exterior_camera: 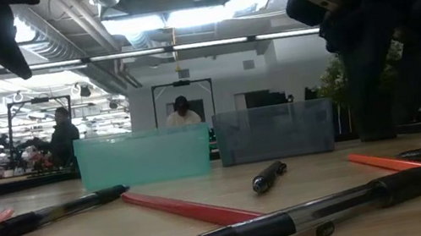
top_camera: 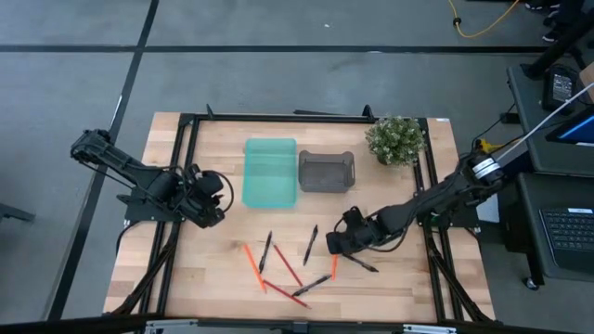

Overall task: Sort pens & pencils
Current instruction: Put the black pen into the black bin

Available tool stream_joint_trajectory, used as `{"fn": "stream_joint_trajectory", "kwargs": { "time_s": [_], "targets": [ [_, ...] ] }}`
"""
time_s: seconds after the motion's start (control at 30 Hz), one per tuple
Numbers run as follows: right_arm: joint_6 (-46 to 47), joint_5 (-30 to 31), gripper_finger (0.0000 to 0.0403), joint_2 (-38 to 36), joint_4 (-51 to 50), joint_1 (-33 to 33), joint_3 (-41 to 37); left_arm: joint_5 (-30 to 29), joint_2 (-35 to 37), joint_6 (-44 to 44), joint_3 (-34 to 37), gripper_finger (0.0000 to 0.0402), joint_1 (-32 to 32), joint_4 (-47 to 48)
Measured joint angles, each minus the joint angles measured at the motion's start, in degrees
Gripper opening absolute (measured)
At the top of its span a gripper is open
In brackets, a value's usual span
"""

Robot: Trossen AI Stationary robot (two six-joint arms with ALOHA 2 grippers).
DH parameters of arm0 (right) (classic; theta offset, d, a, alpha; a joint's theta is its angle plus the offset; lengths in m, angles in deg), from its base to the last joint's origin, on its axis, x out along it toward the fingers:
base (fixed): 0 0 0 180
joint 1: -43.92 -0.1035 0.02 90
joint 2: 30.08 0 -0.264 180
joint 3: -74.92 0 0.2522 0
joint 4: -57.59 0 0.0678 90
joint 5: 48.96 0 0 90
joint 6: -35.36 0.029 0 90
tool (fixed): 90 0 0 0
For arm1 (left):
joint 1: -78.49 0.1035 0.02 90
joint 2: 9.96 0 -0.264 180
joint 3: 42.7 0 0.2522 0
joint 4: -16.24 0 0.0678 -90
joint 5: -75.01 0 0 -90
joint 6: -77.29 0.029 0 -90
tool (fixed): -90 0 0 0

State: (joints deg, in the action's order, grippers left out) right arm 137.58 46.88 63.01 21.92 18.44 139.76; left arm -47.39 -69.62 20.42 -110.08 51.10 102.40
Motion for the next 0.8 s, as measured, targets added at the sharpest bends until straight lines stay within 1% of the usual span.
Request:
{"fn": "stream_joint_trajectory", "kwargs": {
  "time_s": [0.27,0.47,0.53,0.8],
  "targets": [
    [0.87,1.95,0.0184,4.88,-1.43,-0.06,5.73,-0.08,0.00,0.33,0.00,0.0105,0.00,3.13],
    [0.84,2.01,0.0184,7.84,-9.71,-0.06,11.05,-1.11,0.00,0.44,0.00,0.0105,0.00,5.41],
    [0.86,2.08,0.0184,8.02,-11.31,-0.06,11.80,-1.20,0.00,0.44,0.00,0.0105,0.00,5.50],
    [2.16,2.84,0.0184,9.08,-12.46,-0.06,11.99,-1.66,0.00,0.44,0.00,0.0105,0.00,6.58]
  ]
}}
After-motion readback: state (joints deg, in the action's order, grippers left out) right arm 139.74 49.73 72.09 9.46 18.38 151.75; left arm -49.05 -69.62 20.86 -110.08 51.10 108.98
